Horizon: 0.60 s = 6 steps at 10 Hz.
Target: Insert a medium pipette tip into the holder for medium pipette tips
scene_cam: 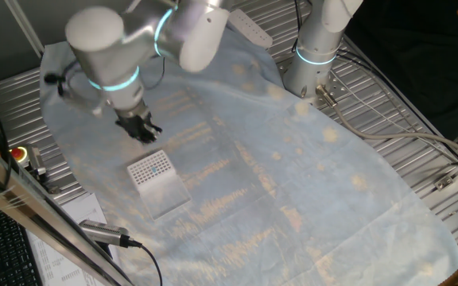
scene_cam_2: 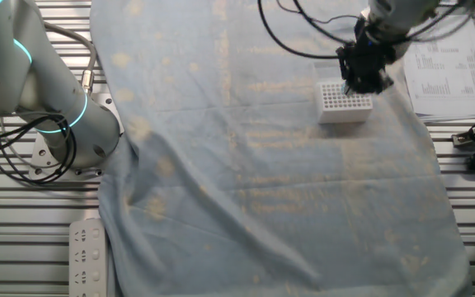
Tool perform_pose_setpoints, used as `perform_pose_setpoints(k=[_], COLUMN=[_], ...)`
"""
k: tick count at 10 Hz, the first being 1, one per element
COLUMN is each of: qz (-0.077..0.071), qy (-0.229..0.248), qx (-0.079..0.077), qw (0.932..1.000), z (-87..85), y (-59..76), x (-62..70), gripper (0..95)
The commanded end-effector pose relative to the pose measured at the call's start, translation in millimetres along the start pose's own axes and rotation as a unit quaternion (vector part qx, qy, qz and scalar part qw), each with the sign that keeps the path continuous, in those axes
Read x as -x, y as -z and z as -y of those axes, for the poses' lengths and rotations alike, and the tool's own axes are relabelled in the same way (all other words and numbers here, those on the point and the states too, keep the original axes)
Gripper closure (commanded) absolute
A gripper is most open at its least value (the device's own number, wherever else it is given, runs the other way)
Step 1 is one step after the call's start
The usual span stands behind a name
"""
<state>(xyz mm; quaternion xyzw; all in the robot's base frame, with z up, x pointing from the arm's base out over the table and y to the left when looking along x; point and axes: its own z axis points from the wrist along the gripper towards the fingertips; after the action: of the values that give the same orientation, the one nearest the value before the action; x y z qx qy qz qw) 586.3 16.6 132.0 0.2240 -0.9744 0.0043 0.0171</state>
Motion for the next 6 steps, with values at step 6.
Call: perform_pose_setpoints(k=[6], qz=[0.004], qy=[-0.133], qx=[0.006], qw=[0.9910], z=[60.8], y=[-2.7], x=[-55.3], gripper=[95.0])
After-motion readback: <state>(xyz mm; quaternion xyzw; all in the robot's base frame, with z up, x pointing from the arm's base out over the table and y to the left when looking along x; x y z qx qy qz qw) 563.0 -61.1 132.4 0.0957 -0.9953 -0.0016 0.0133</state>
